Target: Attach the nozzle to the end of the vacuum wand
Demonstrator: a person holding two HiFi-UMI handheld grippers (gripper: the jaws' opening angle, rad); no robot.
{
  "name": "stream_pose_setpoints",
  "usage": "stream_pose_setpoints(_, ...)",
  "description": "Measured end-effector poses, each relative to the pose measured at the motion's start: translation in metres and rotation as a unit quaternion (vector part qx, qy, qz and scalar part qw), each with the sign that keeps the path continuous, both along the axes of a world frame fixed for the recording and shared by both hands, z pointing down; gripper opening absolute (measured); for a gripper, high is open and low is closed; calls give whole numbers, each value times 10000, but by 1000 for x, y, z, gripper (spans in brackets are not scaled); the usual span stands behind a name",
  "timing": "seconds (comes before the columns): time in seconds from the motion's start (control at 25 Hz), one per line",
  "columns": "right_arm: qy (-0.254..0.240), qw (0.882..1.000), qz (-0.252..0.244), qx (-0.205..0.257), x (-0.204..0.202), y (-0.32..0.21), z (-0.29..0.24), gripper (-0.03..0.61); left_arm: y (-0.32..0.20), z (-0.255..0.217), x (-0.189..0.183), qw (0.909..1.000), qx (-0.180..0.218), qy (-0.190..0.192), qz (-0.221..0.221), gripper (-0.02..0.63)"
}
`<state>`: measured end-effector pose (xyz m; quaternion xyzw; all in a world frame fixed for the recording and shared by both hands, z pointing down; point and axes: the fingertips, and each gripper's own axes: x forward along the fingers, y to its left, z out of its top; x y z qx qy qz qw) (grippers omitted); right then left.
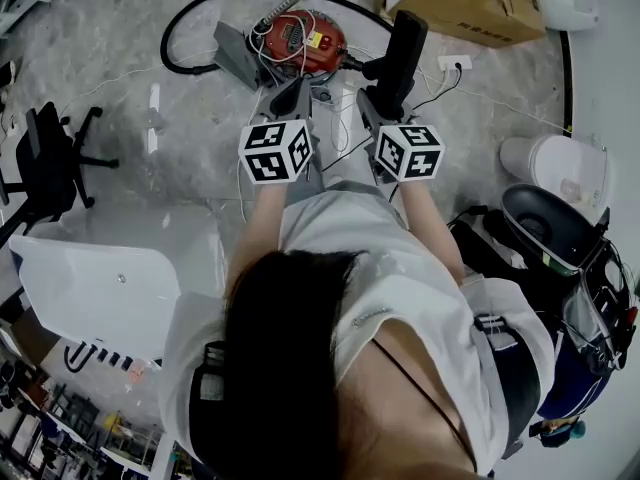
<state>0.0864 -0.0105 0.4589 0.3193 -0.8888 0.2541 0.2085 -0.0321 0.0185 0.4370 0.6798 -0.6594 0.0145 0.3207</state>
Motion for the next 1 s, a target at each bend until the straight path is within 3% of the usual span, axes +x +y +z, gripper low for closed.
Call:
stream_pose_setpoints(0.32,-65,9998,139,-125,-28,-25,4,72,-25,4,-35,9992,-91,-353,134,3)
stream_pose_setpoints(1.0,-33,9981,607,-105,-82,-70,8,72,-85,13,-84,9960,-74,-410,785,2)
